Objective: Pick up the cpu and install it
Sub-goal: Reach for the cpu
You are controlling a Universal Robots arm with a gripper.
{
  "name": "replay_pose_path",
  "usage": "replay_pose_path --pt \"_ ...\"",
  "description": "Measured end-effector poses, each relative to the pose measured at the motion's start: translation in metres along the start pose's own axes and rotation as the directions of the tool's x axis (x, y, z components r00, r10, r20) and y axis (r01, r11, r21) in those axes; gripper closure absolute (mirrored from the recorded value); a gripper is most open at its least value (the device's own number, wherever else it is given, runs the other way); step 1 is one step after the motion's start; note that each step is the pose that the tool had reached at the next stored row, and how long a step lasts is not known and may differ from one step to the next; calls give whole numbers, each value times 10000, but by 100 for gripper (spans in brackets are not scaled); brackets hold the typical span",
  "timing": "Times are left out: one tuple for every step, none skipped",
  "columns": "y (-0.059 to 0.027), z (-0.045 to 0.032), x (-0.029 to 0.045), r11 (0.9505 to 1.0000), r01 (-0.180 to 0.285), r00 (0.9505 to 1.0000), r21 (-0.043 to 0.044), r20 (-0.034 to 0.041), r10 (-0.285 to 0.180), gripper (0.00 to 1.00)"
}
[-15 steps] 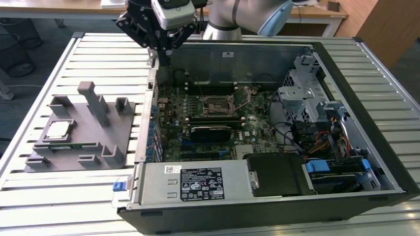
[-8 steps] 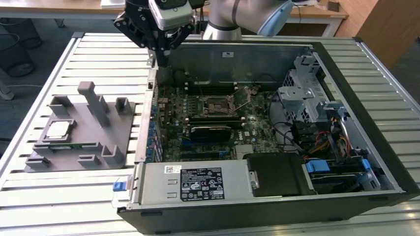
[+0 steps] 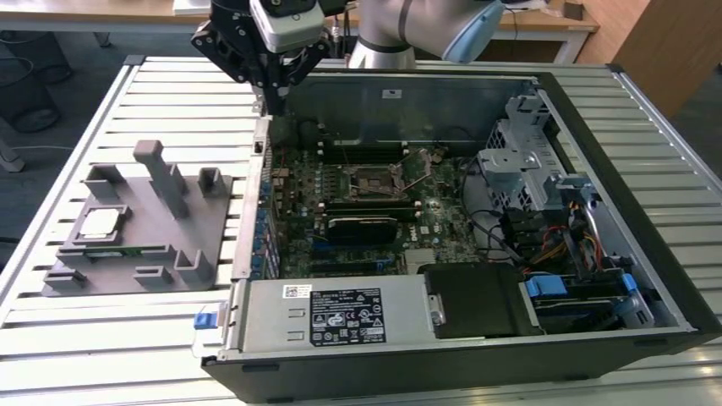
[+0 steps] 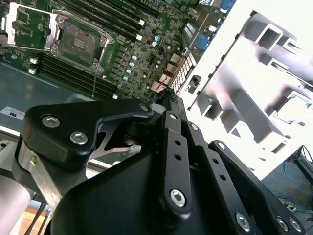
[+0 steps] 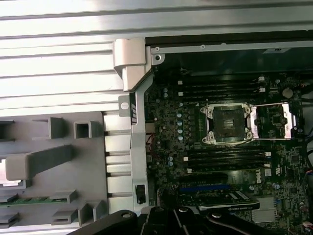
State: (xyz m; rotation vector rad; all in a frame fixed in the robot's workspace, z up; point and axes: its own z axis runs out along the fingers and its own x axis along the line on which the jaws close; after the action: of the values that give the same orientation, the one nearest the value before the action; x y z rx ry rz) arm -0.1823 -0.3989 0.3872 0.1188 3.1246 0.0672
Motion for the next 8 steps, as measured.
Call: replay_pose_path --pt "0 1 4 10000 0 10000 0 -2 0 89" --pt "-1 2 9 10000 0 10000 0 -4 0 89" --pt "-1 2 13 10000 -1 10000 0 -6 1 89" --pt "-1 3 17 10000 -1 10000 0 -8 1 89" --pt "-2 3 21 10000 0 10000 0 -10 0 89" --pt "-2 4 26 10000 0 10000 1 -12 0 89" --pt "-2 5 30 10000 -1 10000 1 -14 1 89" --pt "-3 5 34 10000 -1 10000 1 -17 1 89"
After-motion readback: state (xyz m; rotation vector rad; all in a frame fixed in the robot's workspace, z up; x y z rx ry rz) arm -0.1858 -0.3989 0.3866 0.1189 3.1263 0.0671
